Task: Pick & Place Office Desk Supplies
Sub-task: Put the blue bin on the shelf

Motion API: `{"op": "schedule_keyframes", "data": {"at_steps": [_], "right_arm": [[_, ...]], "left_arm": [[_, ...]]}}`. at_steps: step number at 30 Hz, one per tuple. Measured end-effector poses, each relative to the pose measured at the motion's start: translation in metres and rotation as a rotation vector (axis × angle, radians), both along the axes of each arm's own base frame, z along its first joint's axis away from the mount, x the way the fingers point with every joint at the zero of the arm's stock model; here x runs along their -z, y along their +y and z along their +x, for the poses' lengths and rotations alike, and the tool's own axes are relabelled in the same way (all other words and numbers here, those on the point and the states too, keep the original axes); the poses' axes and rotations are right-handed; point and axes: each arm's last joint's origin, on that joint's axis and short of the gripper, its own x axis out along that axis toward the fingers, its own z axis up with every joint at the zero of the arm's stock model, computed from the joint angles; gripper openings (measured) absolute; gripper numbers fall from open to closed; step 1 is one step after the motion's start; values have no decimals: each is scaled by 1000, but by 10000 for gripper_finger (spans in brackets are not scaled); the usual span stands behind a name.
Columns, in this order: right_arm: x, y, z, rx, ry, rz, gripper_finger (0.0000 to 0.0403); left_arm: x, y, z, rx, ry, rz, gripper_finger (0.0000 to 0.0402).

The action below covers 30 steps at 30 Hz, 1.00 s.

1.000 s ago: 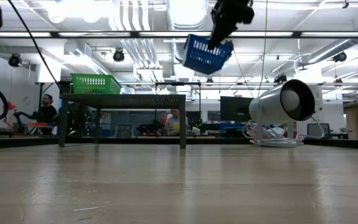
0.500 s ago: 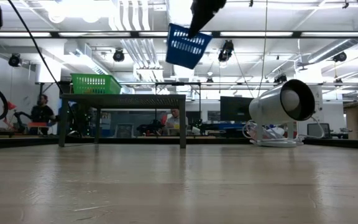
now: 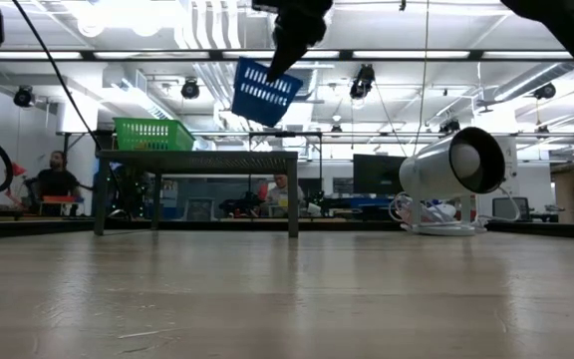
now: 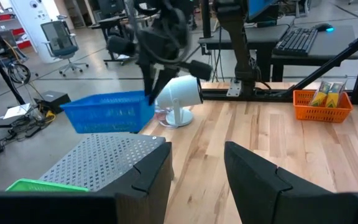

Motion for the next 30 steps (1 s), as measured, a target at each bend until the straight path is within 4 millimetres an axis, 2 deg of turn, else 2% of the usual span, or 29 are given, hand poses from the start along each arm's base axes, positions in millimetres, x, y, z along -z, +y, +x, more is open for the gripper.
{"op": "schedule_keyframes", "data": {"at_steps": [8,17,30], "right_arm": [[9,-8,6,6,-10,9,13],[31,-26,14,51,34,25,13],[44,-40,13,114,63,57,13]], "left_arm": [[0,0,0,4,5,-3,152],[0,0,0,4,5,-3,152],[0,0,0,4,5,-3,152]]}}
